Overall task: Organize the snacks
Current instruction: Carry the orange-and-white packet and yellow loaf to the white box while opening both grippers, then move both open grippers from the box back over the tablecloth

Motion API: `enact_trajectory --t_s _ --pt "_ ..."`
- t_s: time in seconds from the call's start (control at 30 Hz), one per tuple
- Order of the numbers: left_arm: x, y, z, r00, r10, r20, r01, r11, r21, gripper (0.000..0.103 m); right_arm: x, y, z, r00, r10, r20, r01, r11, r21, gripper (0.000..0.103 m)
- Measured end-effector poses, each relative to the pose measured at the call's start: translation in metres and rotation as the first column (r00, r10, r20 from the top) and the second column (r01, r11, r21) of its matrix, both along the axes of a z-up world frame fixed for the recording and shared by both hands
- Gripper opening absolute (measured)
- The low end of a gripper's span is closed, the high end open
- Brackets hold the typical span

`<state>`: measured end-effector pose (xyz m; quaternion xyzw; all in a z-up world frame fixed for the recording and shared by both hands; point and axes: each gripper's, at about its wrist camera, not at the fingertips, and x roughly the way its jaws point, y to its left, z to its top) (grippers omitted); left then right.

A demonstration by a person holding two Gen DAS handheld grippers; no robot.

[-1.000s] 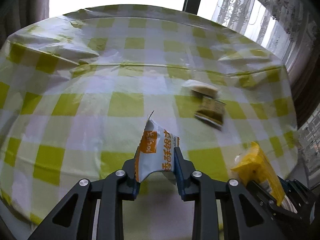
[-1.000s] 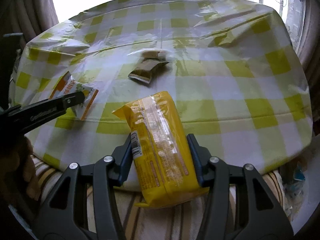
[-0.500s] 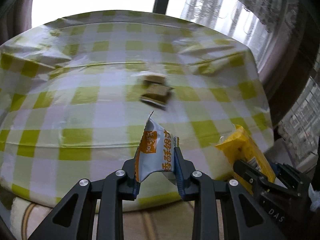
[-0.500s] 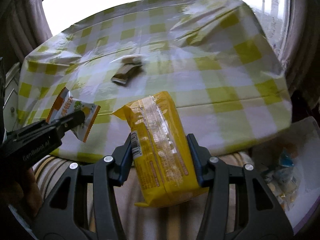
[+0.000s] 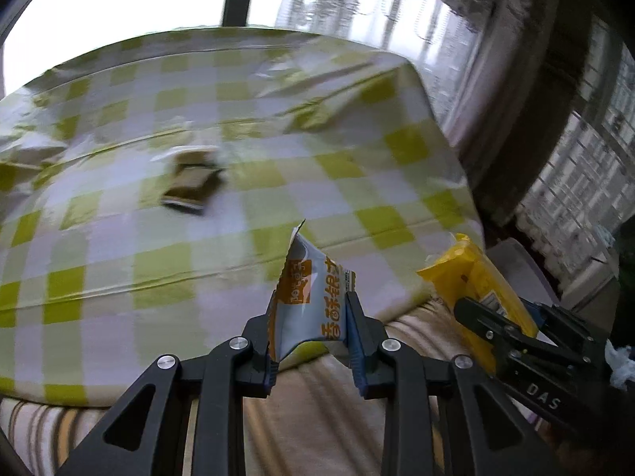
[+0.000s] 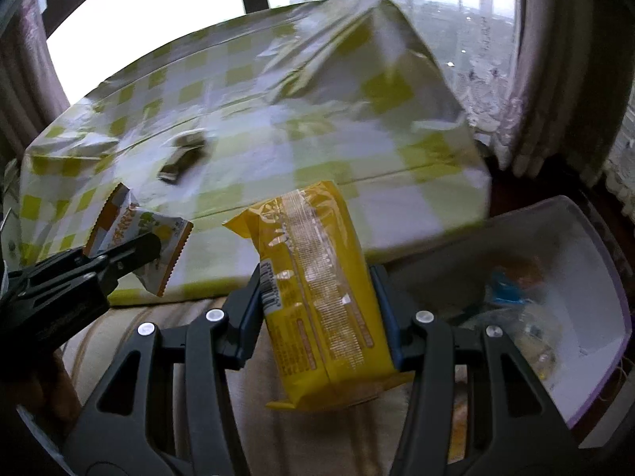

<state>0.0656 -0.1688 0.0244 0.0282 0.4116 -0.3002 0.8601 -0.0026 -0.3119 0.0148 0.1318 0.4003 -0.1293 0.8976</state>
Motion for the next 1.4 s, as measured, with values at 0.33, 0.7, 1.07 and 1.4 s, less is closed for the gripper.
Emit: enact_trajectory --t_s 0.33,0.7,1.07,1.4 --pt "-0.022 -0.045 -0.001 0.989 -0.146 -0.038 0.144 0.989 -0.044 0.029 -0.034 -0.047 -0.009 0.994 -0.107 -0.031 0.107 0.994 -0.021 0.054" --pt "-0.041 -0.082 -0.003 0.96 -0.273 -0.066 0.269 0.961 -0.07 0.03 -0.065 -0.101 -0.018 0.967 -0.245 -0.069 0.242 0.969 -0.049 0.054" --pt "-0.058 -0.113 -0.009 0.919 -0.382 -0.099 0.377 0.924 -0.072 0.051 -0.078 -0.12 -0.015 0.942 -0.33 -0.063 0.323 0.941 -0.097 0.078" --pt "-0.027 -0.08 -0.011 0.978 -0.199 -0.065 0.2 0.98 -0.002 0.052 -0.064 -0.098 -0.019 0.965 -0.251 -0.071 0.246 0.967 -0.069 0.078"
